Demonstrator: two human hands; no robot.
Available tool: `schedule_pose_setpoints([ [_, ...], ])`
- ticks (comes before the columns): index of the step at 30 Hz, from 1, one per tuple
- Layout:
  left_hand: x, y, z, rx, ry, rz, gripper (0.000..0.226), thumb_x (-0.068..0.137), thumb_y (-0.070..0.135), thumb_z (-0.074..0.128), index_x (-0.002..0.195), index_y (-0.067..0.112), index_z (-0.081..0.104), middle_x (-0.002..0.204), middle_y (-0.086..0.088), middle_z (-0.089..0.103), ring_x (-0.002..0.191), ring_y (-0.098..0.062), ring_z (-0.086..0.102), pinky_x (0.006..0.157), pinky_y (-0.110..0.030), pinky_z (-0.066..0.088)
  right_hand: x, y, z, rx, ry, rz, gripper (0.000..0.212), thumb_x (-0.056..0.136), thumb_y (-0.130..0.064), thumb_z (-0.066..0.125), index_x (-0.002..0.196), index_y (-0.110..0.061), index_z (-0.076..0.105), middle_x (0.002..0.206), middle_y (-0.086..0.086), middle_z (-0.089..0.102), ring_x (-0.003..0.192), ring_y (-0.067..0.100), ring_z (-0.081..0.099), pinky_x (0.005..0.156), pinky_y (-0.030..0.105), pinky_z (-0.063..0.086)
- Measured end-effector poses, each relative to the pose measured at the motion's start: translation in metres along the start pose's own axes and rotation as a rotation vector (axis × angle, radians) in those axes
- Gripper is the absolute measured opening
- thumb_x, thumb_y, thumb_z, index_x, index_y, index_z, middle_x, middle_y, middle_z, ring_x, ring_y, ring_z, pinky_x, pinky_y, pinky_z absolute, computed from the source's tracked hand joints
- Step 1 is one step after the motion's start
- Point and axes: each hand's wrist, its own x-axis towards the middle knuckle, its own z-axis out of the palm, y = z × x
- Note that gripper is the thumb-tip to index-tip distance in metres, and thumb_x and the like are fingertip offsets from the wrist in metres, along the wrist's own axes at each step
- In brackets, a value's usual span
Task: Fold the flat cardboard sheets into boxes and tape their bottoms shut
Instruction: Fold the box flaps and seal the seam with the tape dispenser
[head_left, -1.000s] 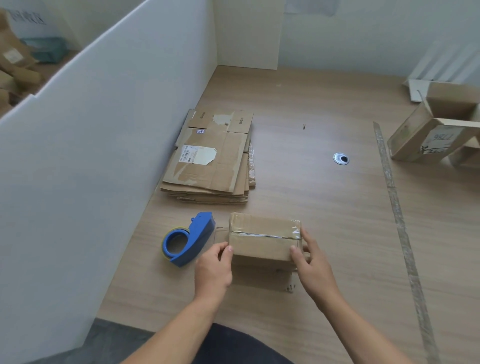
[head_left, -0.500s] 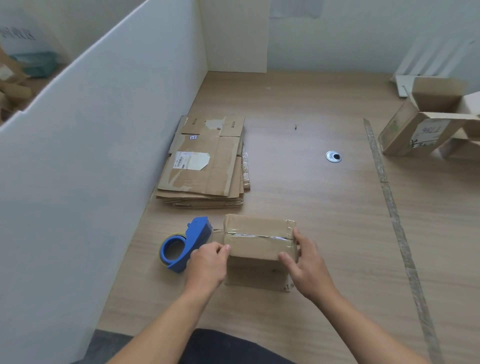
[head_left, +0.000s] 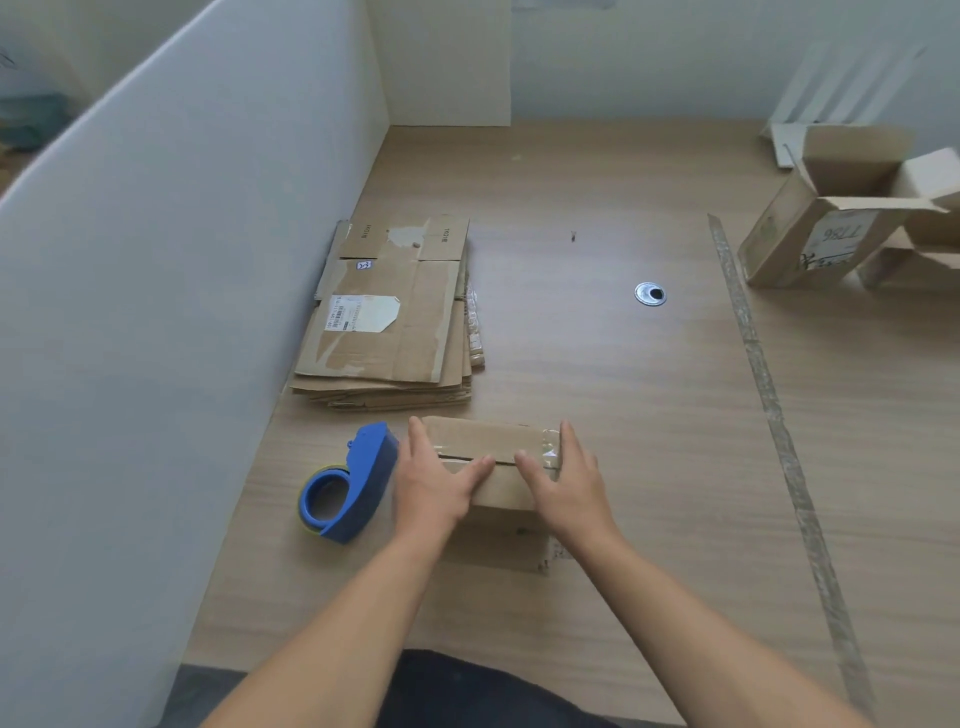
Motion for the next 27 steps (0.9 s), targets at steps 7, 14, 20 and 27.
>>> schedule_pose_setpoints([
  [7,0.008,-0.006,-0.002,-0.002,0.046,-0.008,0.084,0.089,0.044,0.069,0.156,0.019,0.027,0.144,-0.008,0.053,0.133,-0.028,0.046,0.103,-0.033,0.038,0.006,0.006,0.016,-0.047,0.096,0.015,0.079,0.085,-0.049,0.068,0.15,-0.026,0.029,0.134,0.007,0.041,0.123,0.033,0.043,0.106,0.038,0.036],
  [14,0.013,-0.015,-0.012,-0.084,0.072,-0.002,0.05,0.101,0.029,0.054,0.15,0.024,0.043,0.133,-0.009,0.063,0.124,-0.025,0.055,0.102,-0.034,0.041,0.012,0.007,0.007,0.104,0.102,-0.011,0.055,0.086,-0.031,0.072,0.135,-0.031,0.047,0.119,-0.005,0.043,0.114,0.019,0.05,0.095,0.029,0.04],
  [20,0.018,-0.022,-0.018,-0.209,0.003,-0.045,0.047,0.099,0.025,0.057,0.145,0.024,0.05,0.133,0.002,0.061,0.123,-0.017,0.056,0.107,-0.037,0.044,0.022,0.018,-0.015,0.388,-0.164,0.097,0.033,0.089,-0.024,0.07,0.109,-0.048,0.06,0.122,0.004,0.046,0.103,0.024,0.063,0.085,0.048,0.058],
  [27,0.03,-0.02,-0.033,-0.177,-0.196,0.019,0.043,0.098,0.016,0.055,0.136,0.036,0.053,0.12,-0.004,0.052,0.104,-0.015,0.058,0.1,-0.036,0.046,0.036,0.013,-0.031,0.238,-0.249,-0.011,0.03,0.088,-0.029,0.068,0.111,-0.043,0.057,0.125,-0.005,0.05,0.116,0.016,0.055,0.103,0.04,0.046],
])
